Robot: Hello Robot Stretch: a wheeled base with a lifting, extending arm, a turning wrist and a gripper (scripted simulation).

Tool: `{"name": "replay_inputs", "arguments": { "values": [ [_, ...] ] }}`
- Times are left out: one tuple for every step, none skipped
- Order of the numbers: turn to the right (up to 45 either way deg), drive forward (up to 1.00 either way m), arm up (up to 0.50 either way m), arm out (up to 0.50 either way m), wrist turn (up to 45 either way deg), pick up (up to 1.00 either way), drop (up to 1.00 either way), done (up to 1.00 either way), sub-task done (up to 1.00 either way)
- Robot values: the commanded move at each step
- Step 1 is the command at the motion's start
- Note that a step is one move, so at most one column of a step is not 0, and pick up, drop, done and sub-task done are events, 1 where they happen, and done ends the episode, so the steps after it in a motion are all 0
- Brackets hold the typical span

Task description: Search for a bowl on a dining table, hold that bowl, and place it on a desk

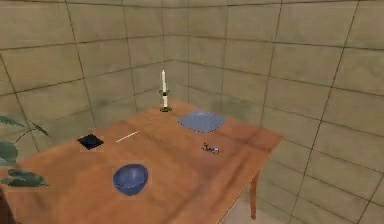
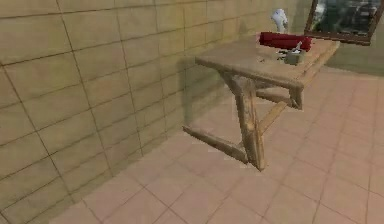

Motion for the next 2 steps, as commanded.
{"name": "replay_inputs", "arguments": {
  "values": [
    [-45.0,0.0,0.0,0.0,0.0,0.0,0.0,0.0,0.0],
    [-45.0,0.0,0.0,0.0,0.0,0.0,0.0,0.0,0.0]
  ]
}}
